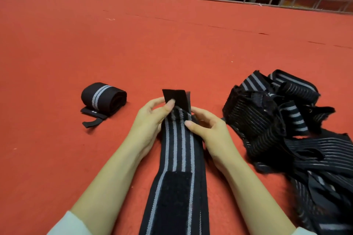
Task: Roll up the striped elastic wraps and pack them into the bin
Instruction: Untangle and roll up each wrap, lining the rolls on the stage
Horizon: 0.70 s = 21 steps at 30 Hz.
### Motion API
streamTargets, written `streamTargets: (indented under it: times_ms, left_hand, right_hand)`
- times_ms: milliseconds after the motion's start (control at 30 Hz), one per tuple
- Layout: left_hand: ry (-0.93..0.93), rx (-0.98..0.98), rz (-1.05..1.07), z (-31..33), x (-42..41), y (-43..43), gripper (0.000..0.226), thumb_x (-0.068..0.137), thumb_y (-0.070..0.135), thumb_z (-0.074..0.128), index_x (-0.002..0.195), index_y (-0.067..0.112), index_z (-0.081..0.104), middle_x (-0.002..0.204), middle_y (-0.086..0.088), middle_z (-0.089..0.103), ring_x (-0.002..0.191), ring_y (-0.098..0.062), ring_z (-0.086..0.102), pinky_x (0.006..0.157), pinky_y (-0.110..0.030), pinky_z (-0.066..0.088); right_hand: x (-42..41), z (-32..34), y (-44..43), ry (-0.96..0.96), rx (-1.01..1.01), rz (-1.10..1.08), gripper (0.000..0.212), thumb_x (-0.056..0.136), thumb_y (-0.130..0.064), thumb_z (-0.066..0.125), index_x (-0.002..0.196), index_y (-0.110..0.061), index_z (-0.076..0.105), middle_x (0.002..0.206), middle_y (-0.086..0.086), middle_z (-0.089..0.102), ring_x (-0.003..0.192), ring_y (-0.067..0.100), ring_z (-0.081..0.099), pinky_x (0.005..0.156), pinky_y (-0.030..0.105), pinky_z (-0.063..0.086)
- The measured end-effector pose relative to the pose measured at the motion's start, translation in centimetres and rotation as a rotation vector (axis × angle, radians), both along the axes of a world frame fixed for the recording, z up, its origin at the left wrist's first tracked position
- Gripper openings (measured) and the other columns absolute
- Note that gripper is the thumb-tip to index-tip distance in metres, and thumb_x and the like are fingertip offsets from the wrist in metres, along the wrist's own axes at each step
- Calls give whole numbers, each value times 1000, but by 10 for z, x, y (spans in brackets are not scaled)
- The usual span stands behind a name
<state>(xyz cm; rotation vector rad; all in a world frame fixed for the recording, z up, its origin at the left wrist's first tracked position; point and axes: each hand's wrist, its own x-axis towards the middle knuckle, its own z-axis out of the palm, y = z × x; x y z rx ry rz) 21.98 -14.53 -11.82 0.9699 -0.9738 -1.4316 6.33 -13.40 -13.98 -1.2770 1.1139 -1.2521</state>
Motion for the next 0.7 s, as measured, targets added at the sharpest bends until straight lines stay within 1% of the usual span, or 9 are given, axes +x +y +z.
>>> streamTargets:
  times_ms: [100, 167, 267, 367, 467, 533, 600, 633, 700]
  left_hand:
    - [-4, -41, 89, 2, 0, -1, 30, 85, 13, 67, 114, 11, 59, 92, -10, 75, 82, -19, 72, 73, -26, 57]
    - [-55, -87, 110, 4, -4, 0, 28, 83, 7, 69, 110, 11, 62, 85, -6, 74, 78, -15, 71, 69, -21, 55]
    - [-190, -166, 140, 7, -9, 2, 21, 81, 6, 73, 98, 17, 66, 79, -8, 71, 73, -13, 68, 70, -22, 54]
    - [-265, -210, 169, 9, -7, 3, 14, 79, 7, 75, 90, 14, 69, 73, -8, 69, 69, -13, 67, 70, -21, 53]
    - [-274, -248, 137, 10, -6, 6, 12, 81, 9, 74, 91, 9, 70, 77, -3, 71, 74, -11, 68, 69, -21, 54]
    - [-278, -264, 138, 13, -6, 7, 8, 81, 11, 74, 89, 13, 72, 79, 2, 73, 77, -7, 68, 68, -20, 54]
    - [-280, -289, 184, 14, -6, 7, 8, 81, 8, 73, 82, 15, 72, 72, 7, 72, 72, -2, 66, 65, -15, 51]
    - [-275, -296, 218, 15, -5, 6, 10, 80, 6, 73, 79, 15, 72, 69, 9, 72, 69, 0, 66, 65, -13, 50]
    - [-259, -299, 271, 15, -3, 6, 11, 78, 5, 74, 77, 15, 72, 68, 9, 72, 69, 0, 66, 65, -13, 49]
  right_hand:
    - [5, 1, 2, -57, -1, 6, 29, 85, -10, 68, 114, -17, 68, 111, 2, 71, 102, 14, 67, 88, 25, 52]
    - [9, 5, 4, -64, -42, -24, 18, 86, -17, 68, 104, -16, 71, 103, 2, 73, 98, 15, 68, 88, 26, 52]
    - [9, 9, 5, -25, -93, -66, 12, 89, -18, 64, 94, -13, 74, 89, 2, 75, 84, 12, 69, 74, 23, 52]
    - [6, 12, 5, -26, -67, -31, 15, 91, -17, 62, 88, -14, 76, 78, 4, 74, 72, 11, 68, 62, 23, 51]
    - [5, 14, 6, -39, -57, 17, 16, 91, -14, 61, 87, -13, 77, 86, 12, 75, 80, 22, 70, 73, 35, 55]
    - [5, 14, 6, -29, -75, 29, 14, 90, -9, 61, 88, -9, 75, 83, 7, 75, 77, 17, 70, 70, 27, 55]
    - [6, 14, 7, 4, -87, 46, 11, 89, -12, 64, 89, -8, 74, 82, 3, 75, 75, 12, 69, 67, 21, 52]
    - [7, 13, 7, 5, -81, 68, 12, 86, -16, 67, 92, -8, 73, 85, 4, 75, 78, 14, 69, 68, 22, 53]
    - [8, 9, 7, -2, -43, 118, 24, 79, -22, 72, 98, -7, 72, 92, 10, 75, 87, 24, 71, 78, 32, 57]
